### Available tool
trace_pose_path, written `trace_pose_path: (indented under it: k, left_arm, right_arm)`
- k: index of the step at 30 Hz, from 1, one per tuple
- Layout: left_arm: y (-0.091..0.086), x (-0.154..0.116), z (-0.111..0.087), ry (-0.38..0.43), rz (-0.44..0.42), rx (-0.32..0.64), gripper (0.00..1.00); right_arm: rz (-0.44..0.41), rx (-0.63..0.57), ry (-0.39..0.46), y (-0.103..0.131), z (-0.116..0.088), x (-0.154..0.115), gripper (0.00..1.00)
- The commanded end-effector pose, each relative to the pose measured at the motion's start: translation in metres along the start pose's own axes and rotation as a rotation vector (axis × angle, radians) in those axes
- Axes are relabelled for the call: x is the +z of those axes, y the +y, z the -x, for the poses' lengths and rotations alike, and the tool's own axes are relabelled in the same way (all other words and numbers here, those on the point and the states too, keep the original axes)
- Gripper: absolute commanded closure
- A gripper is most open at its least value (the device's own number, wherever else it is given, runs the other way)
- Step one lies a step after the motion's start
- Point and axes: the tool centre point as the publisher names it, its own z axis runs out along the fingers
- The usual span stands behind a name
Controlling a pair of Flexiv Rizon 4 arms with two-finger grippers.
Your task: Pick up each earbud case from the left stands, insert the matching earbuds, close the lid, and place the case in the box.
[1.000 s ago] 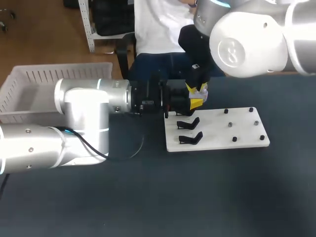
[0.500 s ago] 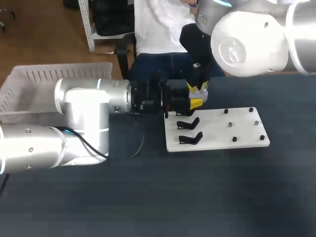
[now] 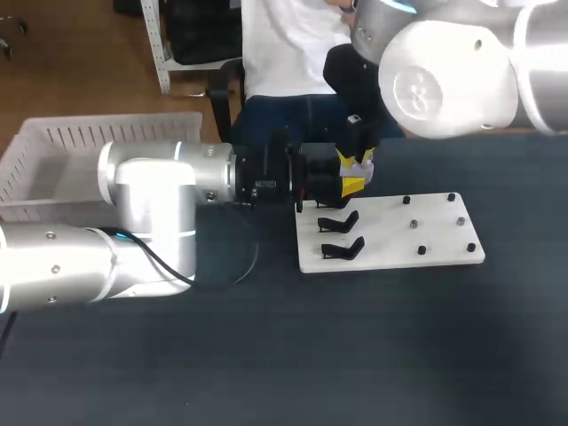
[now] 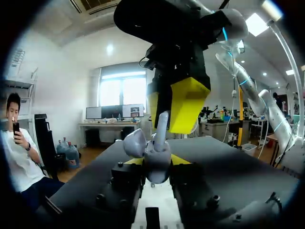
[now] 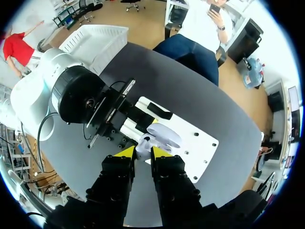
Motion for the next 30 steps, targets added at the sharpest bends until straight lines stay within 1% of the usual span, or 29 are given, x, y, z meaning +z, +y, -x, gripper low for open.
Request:
trace_pose_path:
  k: [1, 30]
  left_arm:
    - [-0.001, 0.000, -0.001, -0.003, 0.006, 0.003, 1.00]
    - [-0.001, 0.000, -0.001, -0.003, 0.006, 0.003, 1.00]
  right_arm:
    - [-0.001, 0.005, -0.002, 0.000, -0.002, 0.002, 1.00]
    - [-0.012, -0.016, 0.031, -0.002, 0.001, 0.012, 1.00]
